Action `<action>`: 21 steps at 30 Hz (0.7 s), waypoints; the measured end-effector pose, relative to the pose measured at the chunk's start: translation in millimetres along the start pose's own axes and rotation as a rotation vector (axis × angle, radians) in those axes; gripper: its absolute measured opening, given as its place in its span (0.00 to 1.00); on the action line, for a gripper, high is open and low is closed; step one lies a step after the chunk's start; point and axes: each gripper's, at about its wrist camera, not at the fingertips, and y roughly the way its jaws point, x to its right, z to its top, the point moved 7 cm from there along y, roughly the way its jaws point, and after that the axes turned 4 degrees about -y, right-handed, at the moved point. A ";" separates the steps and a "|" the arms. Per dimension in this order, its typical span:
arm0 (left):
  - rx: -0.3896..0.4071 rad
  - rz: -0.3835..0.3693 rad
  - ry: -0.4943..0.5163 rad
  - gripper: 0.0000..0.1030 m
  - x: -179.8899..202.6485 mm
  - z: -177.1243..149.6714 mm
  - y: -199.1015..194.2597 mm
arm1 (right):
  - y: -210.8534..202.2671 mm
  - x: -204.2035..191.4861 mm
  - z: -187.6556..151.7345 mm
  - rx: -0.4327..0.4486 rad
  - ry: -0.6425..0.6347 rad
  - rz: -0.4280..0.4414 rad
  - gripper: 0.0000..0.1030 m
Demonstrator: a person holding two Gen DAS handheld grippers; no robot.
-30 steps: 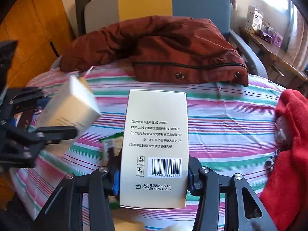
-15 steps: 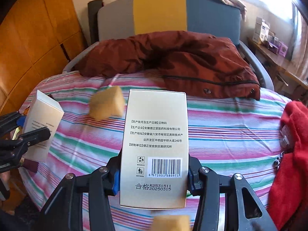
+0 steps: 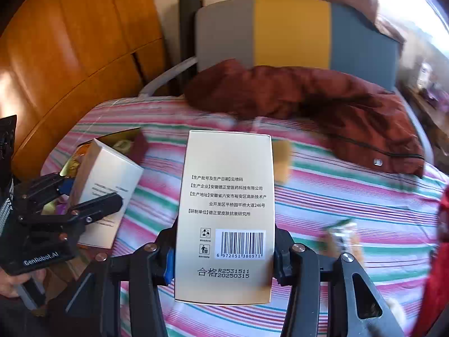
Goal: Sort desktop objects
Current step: 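Carry both white boxes over the gold tray and open both tools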
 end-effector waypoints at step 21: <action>-0.003 0.186 -0.352 0.50 -186.0 -62.8 -23.1 | 102.4 -192.5 69.8 -0.083 -0.133 0.188 0.59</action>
